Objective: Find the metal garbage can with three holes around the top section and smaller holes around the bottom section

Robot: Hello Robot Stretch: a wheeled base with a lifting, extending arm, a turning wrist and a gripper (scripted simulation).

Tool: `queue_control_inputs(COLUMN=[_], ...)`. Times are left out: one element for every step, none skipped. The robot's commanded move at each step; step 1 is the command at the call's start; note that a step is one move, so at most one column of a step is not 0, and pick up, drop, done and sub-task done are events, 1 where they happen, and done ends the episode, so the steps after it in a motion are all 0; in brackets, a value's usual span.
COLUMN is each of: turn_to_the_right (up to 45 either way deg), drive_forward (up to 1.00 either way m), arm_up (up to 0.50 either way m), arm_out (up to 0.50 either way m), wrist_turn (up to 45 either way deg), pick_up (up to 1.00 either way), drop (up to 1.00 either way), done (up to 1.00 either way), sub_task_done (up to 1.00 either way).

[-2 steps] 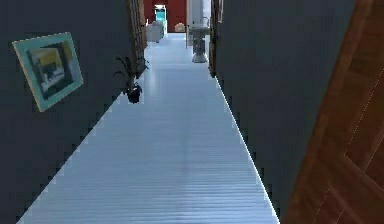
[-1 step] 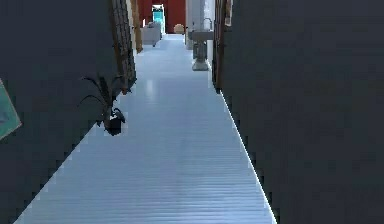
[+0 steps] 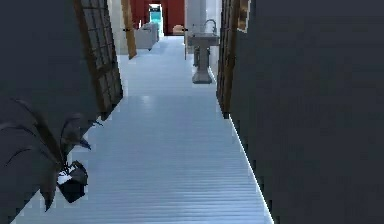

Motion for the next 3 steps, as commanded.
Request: queue_control_inputs(turn_to_the_right=[0.0, 0.0, -15.0], drive_forward=[0.75, 0.75, 0.0], arm_up=[0.0, 0.0, 0.0], arm_out=[0.0, 0.0, 0.0], wrist_turn=[0.0, 0.0, 0.0], pick_up=[0.0, 0.0, 0.0], drop=[0.0, 0.0, 0.0], done=[0.0, 0.0, 0.0], sub_task_done=[0.0, 0.0, 0.0])
